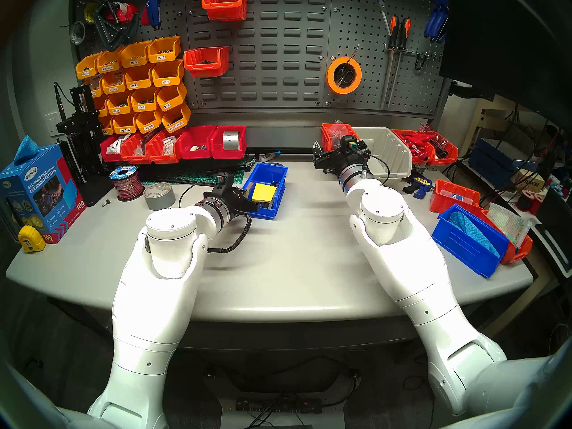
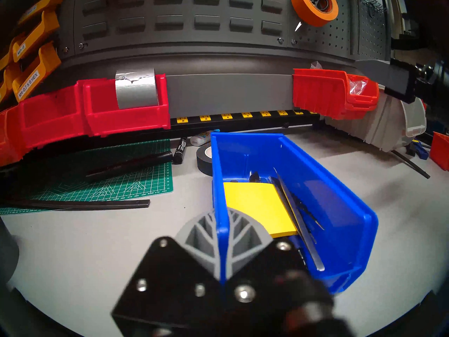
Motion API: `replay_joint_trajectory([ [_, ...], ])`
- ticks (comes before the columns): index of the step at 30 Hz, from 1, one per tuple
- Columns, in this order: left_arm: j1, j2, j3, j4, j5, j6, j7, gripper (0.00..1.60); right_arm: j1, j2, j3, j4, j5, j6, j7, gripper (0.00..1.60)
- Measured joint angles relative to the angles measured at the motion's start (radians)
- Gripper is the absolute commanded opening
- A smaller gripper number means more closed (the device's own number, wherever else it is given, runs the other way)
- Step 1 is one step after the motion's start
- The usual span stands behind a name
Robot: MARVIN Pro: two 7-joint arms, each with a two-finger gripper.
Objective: Hang all the unorganized tool boxes onto the wall
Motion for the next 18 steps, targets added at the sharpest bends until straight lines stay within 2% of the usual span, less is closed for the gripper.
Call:
replay_joint_trajectory([
  [18, 0.000, -0.046, -0.019, -0.082, -0.034, 0.109, 0.052, 0.00, 0.000, 0.000, 0.000, 0.000, 0.000, 0.000, 0.000, 1.60],
])
